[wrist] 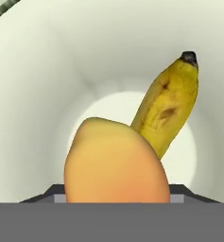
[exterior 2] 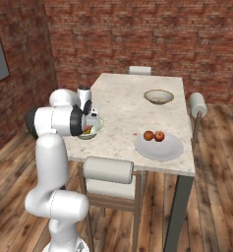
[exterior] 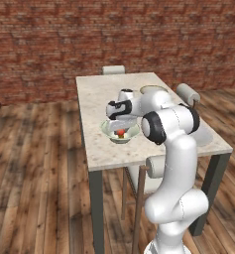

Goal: Take the fruits from the plate on the dining counter and place two fruits in each bowl.

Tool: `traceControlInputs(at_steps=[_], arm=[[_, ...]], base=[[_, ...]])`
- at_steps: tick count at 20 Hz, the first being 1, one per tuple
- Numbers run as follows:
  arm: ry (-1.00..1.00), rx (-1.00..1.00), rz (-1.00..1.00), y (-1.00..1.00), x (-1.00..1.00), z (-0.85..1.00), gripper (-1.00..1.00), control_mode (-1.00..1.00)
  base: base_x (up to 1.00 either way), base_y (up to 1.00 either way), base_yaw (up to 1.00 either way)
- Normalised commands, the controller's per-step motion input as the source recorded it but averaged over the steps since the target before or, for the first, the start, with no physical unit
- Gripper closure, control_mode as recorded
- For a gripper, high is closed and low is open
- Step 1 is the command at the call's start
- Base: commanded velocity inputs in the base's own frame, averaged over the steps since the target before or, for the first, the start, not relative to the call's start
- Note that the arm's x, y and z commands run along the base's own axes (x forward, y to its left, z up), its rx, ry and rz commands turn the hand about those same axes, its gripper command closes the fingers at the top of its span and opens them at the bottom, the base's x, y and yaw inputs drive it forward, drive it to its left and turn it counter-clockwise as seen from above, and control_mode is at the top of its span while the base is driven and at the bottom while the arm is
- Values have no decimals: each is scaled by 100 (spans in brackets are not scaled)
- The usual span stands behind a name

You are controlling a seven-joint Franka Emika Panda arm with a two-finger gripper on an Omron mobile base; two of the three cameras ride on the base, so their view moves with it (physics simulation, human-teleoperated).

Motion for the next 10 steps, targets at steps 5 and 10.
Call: traceControlInputs(at_steps=[5, 10], arm=[[-3, 0, 0, 0, 5, 0, 100, -100], [-4, 0, 0, 0, 12, 0, 100, -100]], base=[[0, 0, 0], [0, 0, 0]])
